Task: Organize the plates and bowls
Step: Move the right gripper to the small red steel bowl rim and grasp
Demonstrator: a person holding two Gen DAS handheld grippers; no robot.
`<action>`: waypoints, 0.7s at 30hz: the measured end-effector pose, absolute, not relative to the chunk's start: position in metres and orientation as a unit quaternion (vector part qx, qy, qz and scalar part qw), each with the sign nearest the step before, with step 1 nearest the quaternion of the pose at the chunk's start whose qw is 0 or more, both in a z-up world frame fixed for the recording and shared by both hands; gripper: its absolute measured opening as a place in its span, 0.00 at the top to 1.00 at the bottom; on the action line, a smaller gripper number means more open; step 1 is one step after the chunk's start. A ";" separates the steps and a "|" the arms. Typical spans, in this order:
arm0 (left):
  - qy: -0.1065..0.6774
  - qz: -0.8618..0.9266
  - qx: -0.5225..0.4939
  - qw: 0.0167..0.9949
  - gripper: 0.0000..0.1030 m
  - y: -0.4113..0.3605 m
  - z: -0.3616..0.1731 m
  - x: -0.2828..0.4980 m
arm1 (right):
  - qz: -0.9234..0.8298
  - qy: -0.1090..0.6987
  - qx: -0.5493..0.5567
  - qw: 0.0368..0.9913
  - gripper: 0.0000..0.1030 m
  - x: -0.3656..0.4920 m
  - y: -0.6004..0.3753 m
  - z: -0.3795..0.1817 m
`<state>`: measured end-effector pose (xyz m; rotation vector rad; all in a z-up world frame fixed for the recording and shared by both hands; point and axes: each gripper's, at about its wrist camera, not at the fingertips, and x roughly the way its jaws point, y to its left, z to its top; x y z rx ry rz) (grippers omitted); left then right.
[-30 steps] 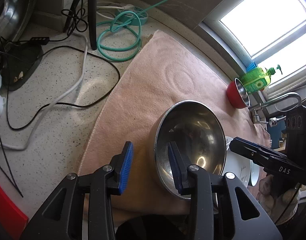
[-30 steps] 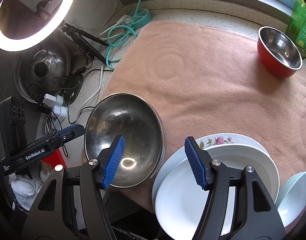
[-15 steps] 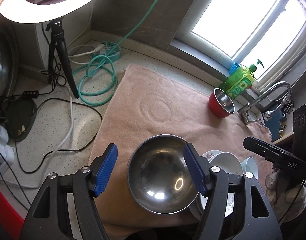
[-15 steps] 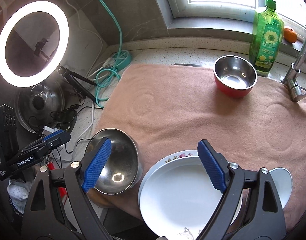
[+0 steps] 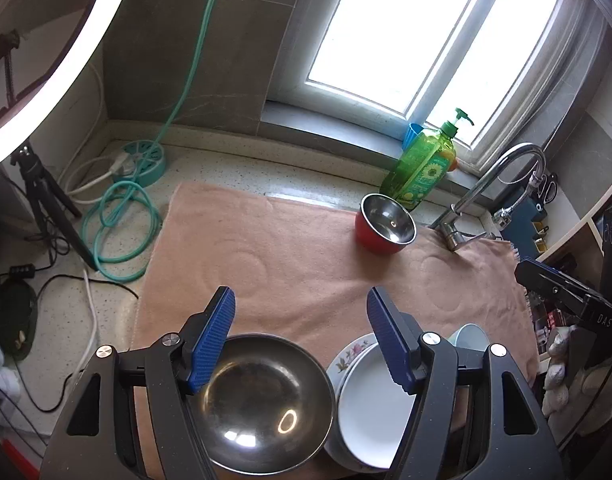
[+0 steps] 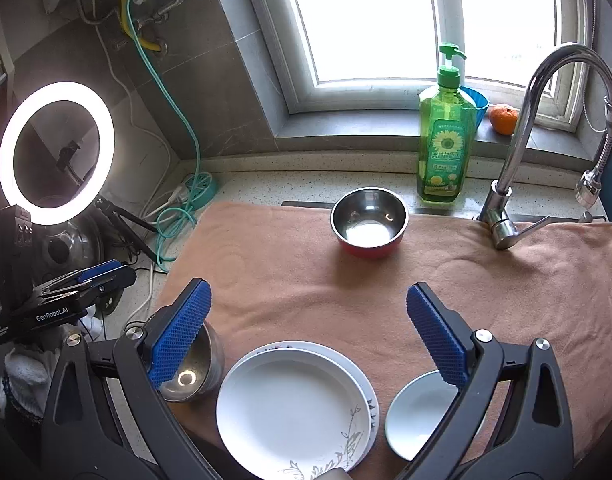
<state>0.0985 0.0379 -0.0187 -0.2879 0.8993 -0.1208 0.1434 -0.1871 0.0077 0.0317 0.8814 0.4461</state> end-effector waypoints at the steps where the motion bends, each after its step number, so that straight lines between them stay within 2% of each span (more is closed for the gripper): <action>1: 0.433 -0.060 -0.134 0.890 0.34 0.034 -0.017 0.104 | 0.208 0.422 0.017 0.882 0.03 0.147 -0.195 0.010; 9: 0.431 -0.058 -0.105 0.894 0.34 0.004 -0.004 0.151 | 0.169 0.462 0.067 0.868 0.03 0.203 -0.247 -0.001; 18: 0.470 -0.091 -0.111 0.871 0.34 -0.034 -0.019 0.215 | 0.143 0.485 0.079 0.859 0.03 0.254 -0.260 -0.028; 20: 0.482 -0.088 -0.109 0.865 0.34 -0.042 -0.028 0.231 | 0.150 0.490 0.087 0.854 0.04 0.265 -0.259 -0.037; 21: 0.486 -0.087 -0.106 0.863 0.34 -0.046 -0.033 0.238 | 0.151 0.493 0.090 0.852 0.08 0.271 -0.258 -0.040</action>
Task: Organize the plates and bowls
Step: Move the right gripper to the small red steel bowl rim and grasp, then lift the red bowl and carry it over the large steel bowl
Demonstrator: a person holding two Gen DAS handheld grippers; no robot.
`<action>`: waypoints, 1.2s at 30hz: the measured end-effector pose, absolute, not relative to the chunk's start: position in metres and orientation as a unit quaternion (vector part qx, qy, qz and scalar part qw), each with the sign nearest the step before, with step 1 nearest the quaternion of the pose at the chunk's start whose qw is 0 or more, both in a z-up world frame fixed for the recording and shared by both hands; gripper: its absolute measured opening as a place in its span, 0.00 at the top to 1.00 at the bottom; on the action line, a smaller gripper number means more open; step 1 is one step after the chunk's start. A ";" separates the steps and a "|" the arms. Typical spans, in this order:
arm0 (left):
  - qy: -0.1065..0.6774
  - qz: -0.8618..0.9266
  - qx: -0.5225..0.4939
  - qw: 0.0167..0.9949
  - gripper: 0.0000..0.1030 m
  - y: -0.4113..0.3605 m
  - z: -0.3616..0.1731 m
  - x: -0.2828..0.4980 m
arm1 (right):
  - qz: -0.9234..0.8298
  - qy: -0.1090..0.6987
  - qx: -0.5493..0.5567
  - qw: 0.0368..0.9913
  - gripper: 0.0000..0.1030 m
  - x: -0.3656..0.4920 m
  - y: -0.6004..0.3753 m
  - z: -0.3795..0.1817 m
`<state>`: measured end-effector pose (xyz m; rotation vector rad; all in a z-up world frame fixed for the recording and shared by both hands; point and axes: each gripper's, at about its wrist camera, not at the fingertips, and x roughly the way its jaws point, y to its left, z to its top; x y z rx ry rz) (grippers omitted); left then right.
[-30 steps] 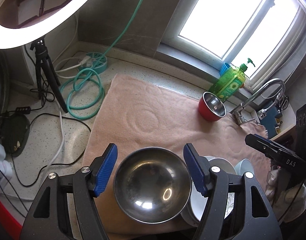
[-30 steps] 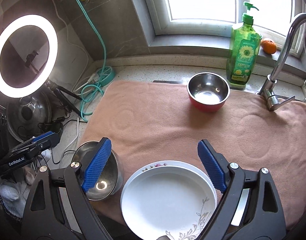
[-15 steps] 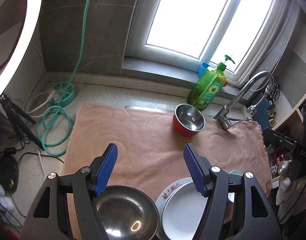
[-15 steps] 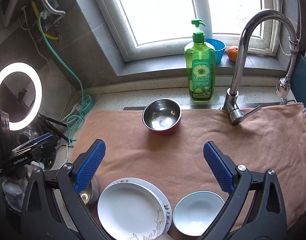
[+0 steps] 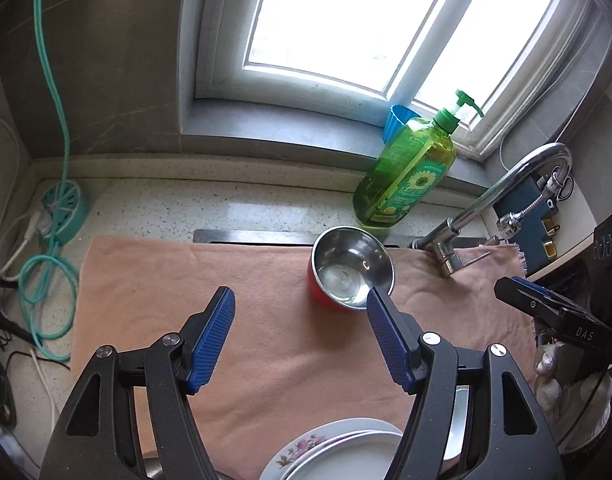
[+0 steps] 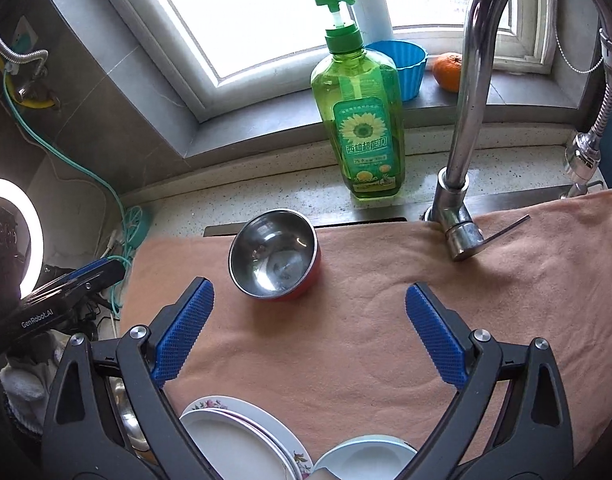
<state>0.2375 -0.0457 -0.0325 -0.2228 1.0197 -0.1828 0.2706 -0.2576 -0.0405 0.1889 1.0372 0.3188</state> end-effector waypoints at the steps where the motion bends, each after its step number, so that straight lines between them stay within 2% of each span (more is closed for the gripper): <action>1: 0.492 -0.088 -0.103 0.860 0.35 -0.050 -0.037 0.244 | 0.154 0.496 0.092 0.850 0.10 0.277 -0.257 -0.045; 5: 0.517 -0.091 -0.089 0.847 0.37 -0.064 -0.057 0.268 | 0.167 0.515 0.114 0.833 0.11 0.300 -0.257 -0.067; 6: 0.525 -0.091 -0.094 0.841 0.38 -0.064 -0.063 0.275 | 0.168 0.522 0.122 0.827 0.16 0.306 -0.257 -0.073; 7: 0.535 -0.093 -0.101 0.834 0.44 -0.065 -0.070 0.282 | 0.167 0.530 0.128 0.821 0.20 0.312 -0.258 -0.079; 9: 0.550 -0.092 -0.112 0.822 0.50 -0.065 -0.084 0.293 | 0.166 0.545 0.134 0.811 0.43 0.323 -0.257 -0.092; 12: 0.566 -0.095 -0.123 0.810 0.64 -0.068 -0.102 0.308 | 0.178 0.565 0.155 0.791 0.61 0.340 -0.254 -0.110; 14: 0.574 -0.098 -0.132 0.802 0.71 -0.068 -0.111 0.314 | 0.179 0.574 0.158 0.783 0.66 0.348 -0.251 -0.117; 20: 0.587 -0.105 -0.134 0.791 0.76 -0.069 -0.126 0.326 | 0.189 0.586 0.157 0.772 0.70 0.369 -0.242 -0.129; 31: 0.603 -0.120 -0.131 0.778 0.82 -0.071 -0.144 0.333 | 0.194 0.612 0.141 0.754 0.86 0.377 -0.224 -0.154; 36: 0.607 -0.126 -0.118 0.776 0.90 -0.073 -0.145 0.333 | 0.189 0.616 0.144 0.751 0.90 0.377 -0.221 -0.159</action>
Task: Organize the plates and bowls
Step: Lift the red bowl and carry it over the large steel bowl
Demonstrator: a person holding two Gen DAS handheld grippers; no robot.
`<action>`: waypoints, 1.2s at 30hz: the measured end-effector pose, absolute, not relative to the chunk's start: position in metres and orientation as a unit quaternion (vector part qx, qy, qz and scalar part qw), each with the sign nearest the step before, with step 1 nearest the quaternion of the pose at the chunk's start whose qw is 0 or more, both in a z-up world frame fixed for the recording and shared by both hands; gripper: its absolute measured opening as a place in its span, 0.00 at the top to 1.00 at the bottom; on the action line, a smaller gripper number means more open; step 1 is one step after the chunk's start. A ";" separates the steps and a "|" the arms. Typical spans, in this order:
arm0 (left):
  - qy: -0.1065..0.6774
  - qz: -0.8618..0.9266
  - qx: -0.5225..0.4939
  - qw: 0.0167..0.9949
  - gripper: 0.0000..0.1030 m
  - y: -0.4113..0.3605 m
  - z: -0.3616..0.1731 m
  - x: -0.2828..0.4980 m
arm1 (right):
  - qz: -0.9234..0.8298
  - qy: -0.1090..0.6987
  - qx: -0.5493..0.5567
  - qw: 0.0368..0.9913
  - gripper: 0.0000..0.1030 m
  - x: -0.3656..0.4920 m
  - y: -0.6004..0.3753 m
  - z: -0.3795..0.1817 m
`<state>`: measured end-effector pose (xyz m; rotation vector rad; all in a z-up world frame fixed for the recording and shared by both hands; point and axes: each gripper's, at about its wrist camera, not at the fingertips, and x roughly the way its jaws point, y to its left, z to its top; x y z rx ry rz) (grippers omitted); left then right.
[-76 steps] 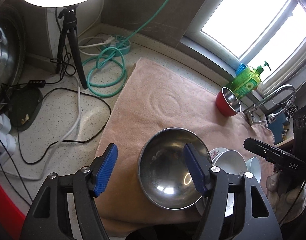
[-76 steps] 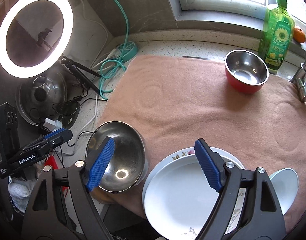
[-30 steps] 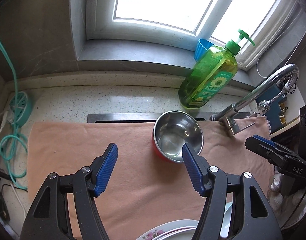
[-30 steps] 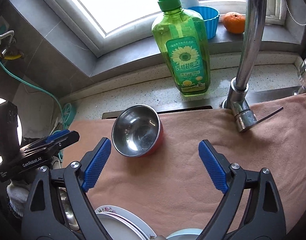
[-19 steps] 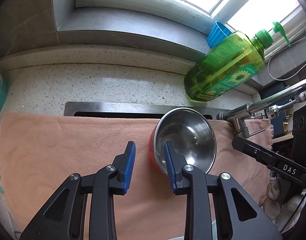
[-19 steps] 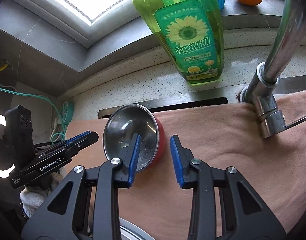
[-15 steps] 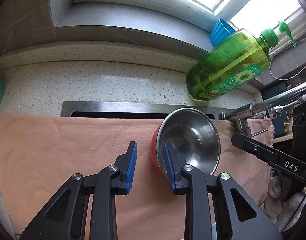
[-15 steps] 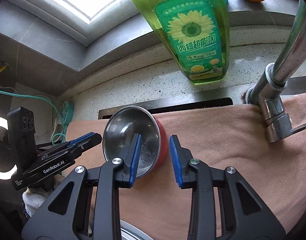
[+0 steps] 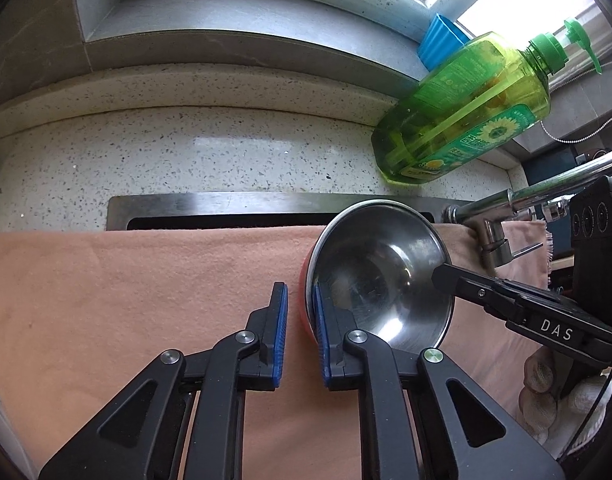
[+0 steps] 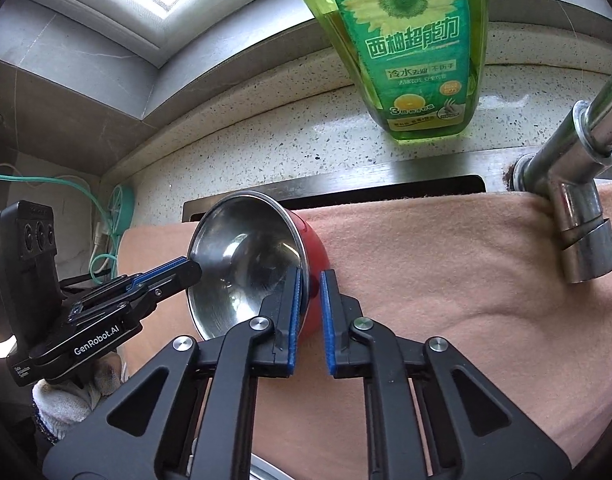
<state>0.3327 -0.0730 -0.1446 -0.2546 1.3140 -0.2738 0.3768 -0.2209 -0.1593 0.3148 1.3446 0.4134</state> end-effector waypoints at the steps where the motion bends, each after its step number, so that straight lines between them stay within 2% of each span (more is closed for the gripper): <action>1: 0.607 -0.128 -0.117 0.775 0.91 -0.074 -0.144 0.333 | 0.188 0.614 0.143 0.753 0.90 0.376 -0.220 -0.159; 15: 0.598 -0.121 -0.117 0.783 0.93 -0.076 -0.129 0.322 | 0.181 0.612 0.152 0.755 0.90 0.363 -0.217 -0.153; 36: 0.541 -0.112 -0.140 0.821 0.93 -0.034 -0.067 0.251 | 0.226 0.586 0.139 0.766 0.91 0.293 -0.177 -0.100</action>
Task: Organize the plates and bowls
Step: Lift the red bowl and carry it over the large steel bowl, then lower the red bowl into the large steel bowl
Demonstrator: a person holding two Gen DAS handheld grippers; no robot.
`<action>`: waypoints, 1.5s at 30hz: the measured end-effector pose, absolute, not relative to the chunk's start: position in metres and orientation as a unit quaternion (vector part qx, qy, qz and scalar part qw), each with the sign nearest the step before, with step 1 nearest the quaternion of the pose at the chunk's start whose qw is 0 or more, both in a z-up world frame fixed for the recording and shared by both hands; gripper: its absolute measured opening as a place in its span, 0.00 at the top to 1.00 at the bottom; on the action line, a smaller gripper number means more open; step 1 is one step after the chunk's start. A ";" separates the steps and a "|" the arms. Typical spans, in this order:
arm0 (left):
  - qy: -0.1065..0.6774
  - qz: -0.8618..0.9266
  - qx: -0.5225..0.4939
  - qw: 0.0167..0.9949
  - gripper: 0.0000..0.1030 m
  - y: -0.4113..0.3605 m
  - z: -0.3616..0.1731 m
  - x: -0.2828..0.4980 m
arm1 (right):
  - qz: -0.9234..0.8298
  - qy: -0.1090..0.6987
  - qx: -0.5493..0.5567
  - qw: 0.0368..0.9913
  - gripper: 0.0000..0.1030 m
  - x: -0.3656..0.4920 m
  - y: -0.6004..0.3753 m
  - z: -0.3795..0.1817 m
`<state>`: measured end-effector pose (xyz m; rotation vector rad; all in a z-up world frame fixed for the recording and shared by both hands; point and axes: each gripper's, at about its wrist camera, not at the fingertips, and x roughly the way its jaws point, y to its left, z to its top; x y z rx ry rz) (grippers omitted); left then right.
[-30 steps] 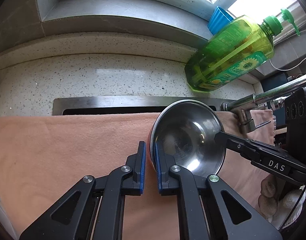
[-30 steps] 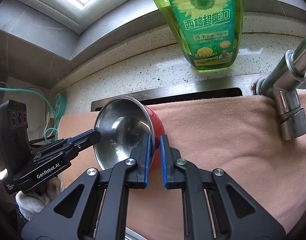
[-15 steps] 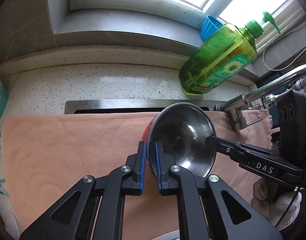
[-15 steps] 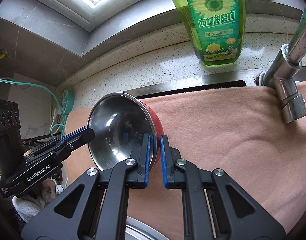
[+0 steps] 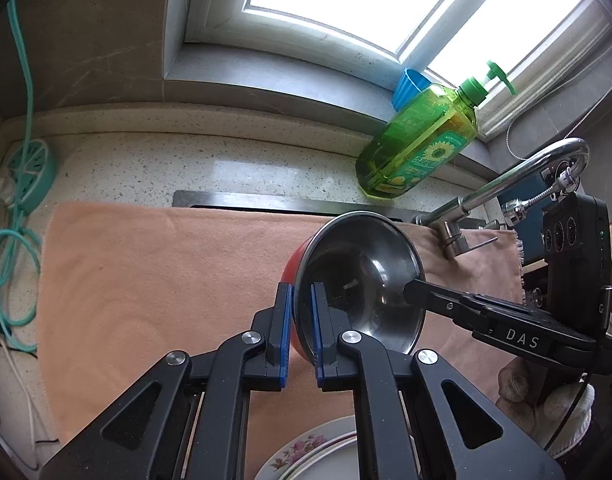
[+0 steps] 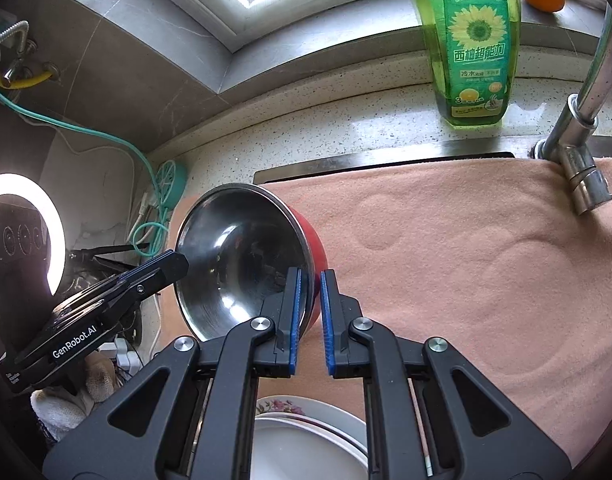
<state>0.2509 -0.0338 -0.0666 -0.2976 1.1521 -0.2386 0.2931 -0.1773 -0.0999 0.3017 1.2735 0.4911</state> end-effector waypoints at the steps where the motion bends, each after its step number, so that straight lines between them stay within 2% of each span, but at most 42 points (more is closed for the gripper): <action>1: 0.538 -0.111 -0.139 0.824 0.93 -0.032 -0.063 0.247 | 0.227 0.585 0.138 0.766 0.91 0.289 -0.175 -0.098; 25: 0.499 -0.069 -0.184 0.844 0.93 0.047 -0.038 0.145 | 0.279 0.589 0.066 0.756 0.90 0.199 -0.082 -0.073; 45: 0.529 -0.037 -0.198 0.825 0.93 0.088 -0.066 0.077 | 0.301 0.612 0.032 0.730 0.90 0.139 -0.036 -0.099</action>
